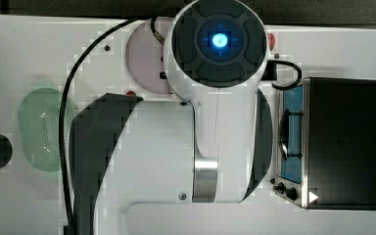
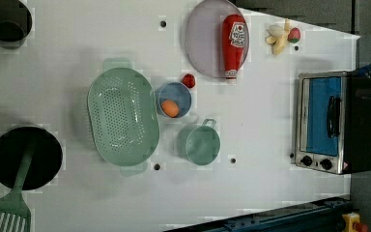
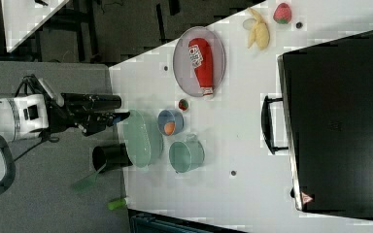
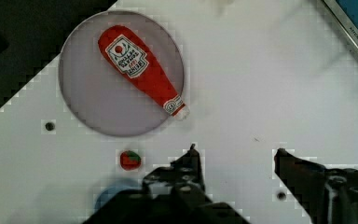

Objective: Pick ketchup from plate and place it on table.

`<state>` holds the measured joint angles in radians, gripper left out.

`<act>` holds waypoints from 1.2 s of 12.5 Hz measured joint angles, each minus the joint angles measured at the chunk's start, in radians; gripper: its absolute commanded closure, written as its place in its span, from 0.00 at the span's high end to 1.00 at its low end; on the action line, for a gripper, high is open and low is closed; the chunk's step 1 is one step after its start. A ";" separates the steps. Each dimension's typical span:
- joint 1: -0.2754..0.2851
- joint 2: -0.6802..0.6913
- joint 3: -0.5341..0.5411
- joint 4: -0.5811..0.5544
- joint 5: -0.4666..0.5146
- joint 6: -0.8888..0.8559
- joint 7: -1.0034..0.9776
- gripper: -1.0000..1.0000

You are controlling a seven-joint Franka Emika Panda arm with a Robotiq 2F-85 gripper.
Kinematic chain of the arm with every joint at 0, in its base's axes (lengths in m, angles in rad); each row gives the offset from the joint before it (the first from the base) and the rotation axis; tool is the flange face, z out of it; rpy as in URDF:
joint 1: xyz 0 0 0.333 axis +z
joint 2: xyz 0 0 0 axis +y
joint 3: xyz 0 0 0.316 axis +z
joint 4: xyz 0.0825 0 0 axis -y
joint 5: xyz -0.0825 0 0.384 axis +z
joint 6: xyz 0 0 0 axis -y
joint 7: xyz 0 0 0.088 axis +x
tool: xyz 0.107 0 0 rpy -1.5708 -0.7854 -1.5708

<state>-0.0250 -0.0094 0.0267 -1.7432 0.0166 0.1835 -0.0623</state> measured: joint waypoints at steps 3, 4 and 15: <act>-0.054 -0.108 0.048 -0.091 0.011 -0.128 0.000 1.00; -0.054 -0.131 0.047 -0.091 0.011 -0.138 0.000 1.00; -0.060 0.270 0.069 -0.054 0.007 0.099 -0.177 1.00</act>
<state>-0.0854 0.2607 0.0962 -1.7969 0.0237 0.2830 -0.2395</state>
